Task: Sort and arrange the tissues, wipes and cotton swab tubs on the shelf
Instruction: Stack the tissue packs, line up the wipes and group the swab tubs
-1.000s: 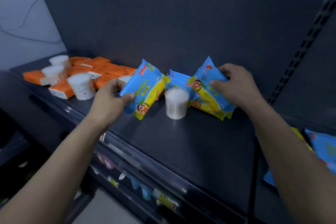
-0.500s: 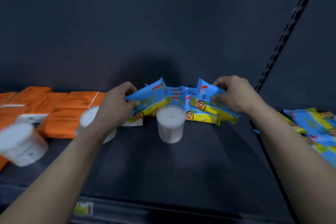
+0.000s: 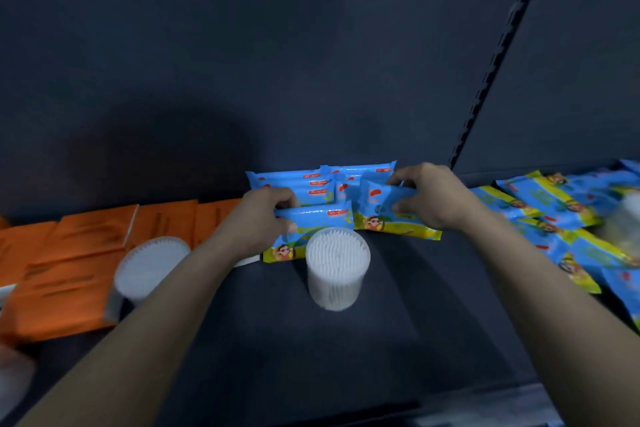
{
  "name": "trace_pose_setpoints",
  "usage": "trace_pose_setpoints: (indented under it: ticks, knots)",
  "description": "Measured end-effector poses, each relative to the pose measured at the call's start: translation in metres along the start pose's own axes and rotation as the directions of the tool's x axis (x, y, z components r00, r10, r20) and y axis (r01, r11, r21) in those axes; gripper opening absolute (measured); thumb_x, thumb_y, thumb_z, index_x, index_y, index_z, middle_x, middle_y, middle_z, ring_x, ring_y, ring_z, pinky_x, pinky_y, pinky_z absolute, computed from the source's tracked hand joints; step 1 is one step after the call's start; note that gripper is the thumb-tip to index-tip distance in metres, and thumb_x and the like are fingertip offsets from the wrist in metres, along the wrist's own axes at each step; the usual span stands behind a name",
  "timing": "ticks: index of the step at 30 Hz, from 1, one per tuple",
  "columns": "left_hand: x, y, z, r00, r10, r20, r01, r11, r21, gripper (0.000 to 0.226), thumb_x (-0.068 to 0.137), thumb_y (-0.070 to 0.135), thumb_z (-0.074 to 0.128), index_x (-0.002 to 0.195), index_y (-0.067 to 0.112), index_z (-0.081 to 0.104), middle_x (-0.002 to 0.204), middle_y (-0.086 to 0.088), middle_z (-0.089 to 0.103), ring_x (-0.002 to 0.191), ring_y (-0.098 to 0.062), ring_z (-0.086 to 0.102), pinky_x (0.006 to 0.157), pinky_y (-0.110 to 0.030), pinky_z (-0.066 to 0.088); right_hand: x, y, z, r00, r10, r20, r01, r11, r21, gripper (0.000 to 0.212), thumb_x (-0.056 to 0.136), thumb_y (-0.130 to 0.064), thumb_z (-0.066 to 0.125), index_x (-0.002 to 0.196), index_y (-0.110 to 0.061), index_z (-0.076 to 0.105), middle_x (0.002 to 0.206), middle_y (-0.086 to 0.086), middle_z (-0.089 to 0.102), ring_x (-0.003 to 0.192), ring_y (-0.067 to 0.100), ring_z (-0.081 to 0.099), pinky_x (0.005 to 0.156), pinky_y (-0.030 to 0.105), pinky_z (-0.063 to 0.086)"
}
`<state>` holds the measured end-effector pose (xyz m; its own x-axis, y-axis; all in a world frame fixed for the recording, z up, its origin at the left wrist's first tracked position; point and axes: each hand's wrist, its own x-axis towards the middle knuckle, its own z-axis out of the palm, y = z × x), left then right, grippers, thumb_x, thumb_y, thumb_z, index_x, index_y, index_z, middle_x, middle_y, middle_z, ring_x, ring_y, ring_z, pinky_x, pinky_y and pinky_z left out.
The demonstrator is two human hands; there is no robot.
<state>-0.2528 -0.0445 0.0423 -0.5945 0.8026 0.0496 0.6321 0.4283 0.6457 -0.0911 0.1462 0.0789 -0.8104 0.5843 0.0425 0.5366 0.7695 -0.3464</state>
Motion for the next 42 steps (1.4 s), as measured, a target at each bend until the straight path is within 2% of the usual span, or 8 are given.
trace_pose_setpoints:
  ticks: [4,8,13,16,22,27,34,42]
  knots:
    - [-0.002,-0.004,0.005,0.996,-0.044,-0.074,0.048,0.998,0.051,0.017,0.075,0.003,0.069,0.081,0.015,0.06,0.081,-0.002,0.06,0.074,-0.015,0.052,0.065,-0.026,0.039,0.008,0.0,0.009,0.997,-0.048,0.067,0.052,0.997,-0.063,0.042,0.079,-0.02,0.072,0.119,-0.023,0.063,0.119,0.006,0.061,0.11,0.025,0.055,0.089,0.028,0.042]
    - [-0.001,-0.009,0.005,0.987,-0.067,-0.148,0.083,0.99,0.11,0.021,0.075,0.007,0.071,0.094,0.01,0.064,0.095,-0.005,0.062,0.086,-0.02,0.056,0.074,-0.03,0.042,0.021,-0.006,0.02,0.989,-0.112,0.099,0.13,0.971,-0.2,0.037,0.081,-0.021,0.067,0.117,-0.026,0.06,0.118,0.002,0.061,0.112,0.024,0.053,0.094,0.033,0.037]
    - [0.009,-0.009,0.011,0.972,-0.02,-0.233,0.079,0.966,0.247,0.032,0.076,0.007,0.07,0.107,0.007,0.064,0.111,-0.01,0.06,0.108,-0.027,0.051,0.089,-0.036,0.042,0.033,-0.005,0.027,0.979,-0.188,0.082,0.204,0.932,-0.299,0.037,0.084,-0.023,0.062,0.12,-0.03,0.057,0.123,-0.001,0.058,0.117,0.024,0.045,0.092,0.035,0.029]
    - [0.01,-0.009,0.013,0.976,-0.017,-0.216,0.09,0.939,0.331,0.037,0.077,0.011,0.069,0.112,0.009,0.059,0.116,-0.009,0.055,0.109,-0.028,0.046,0.092,-0.041,0.041,0.037,-0.006,0.03,0.974,-0.208,0.085,0.224,0.927,-0.299,0.039,0.084,-0.023,0.06,0.122,-0.028,0.056,0.124,0.001,0.058,0.116,0.024,0.044,0.095,0.036,0.029]
    - [0.013,-0.003,0.016,0.988,-0.015,-0.154,0.1,0.821,0.562,0.047,0.076,0.027,0.07,0.117,0.016,0.048,0.12,-0.006,0.047,0.114,-0.026,0.042,0.09,-0.036,0.035,0.037,-0.002,0.033,0.971,-0.224,0.082,0.239,0.917,-0.32,0.038,0.084,-0.017,0.058,0.121,-0.02,0.054,0.121,0.005,0.053,0.117,0.026,0.044,0.095,0.036,0.03]
    - [0.012,-0.002,0.022,0.971,0.016,-0.24,0.14,0.773,0.619,0.049,0.075,0.03,0.07,0.116,0.011,0.05,0.119,-0.012,0.049,0.113,-0.032,0.041,0.088,-0.041,0.036,0.041,-0.001,0.036,0.959,-0.279,0.044,0.278,0.911,-0.305,0.032,0.083,-0.015,0.056,0.115,-0.014,0.054,0.115,0.005,0.054,0.11,0.026,0.045,0.089,0.035,0.032]
    - [0.009,0.0,0.025,0.968,0.021,-0.248,0.151,0.742,0.653,0.054,0.073,0.027,0.072,0.118,0.01,0.047,0.12,-0.013,0.049,0.109,-0.033,0.044,0.086,-0.042,0.038,0.042,-0.001,0.038,0.951,-0.306,0.04,0.3,0.891,-0.341,0.037,0.085,-0.016,0.054,0.12,-0.013,0.045,0.117,0.006,0.052,0.111,0.027,0.045,0.092,0.037,0.034]
    - [-0.003,0.007,0.022,0.964,-0.008,-0.267,0.173,0.78,0.601,0.051,0.078,0.021,0.067,0.124,0.013,0.048,0.123,-0.009,0.048,0.112,-0.03,0.043,0.089,-0.04,0.035,0.04,0.005,0.035,0.936,-0.348,0.045,0.344,0.882,-0.321,0.037,0.086,-0.011,0.053,0.122,-0.016,0.05,0.118,0.005,0.053,0.111,0.026,0.046,0.094,0.036,0.035]
